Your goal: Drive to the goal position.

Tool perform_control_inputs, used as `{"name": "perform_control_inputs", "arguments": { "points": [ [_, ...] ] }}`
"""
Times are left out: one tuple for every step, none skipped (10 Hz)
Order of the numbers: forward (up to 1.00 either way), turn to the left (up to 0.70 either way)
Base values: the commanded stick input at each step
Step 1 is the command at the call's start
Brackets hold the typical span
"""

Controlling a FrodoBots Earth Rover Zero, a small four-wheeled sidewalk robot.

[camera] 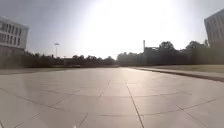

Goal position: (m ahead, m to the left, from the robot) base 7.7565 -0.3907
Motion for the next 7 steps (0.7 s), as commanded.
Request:
{"name": "perform_control_inputs", "arguments": {
  "points": [
    [0.7, 0.0],
    [0.7, 0.0],
    [0.7, 0.0],
    [0.7, 0.03],
    [0.7, 0.09],
    [0.7, 0.19],
    [0.7, 0.29]
  ]
}}
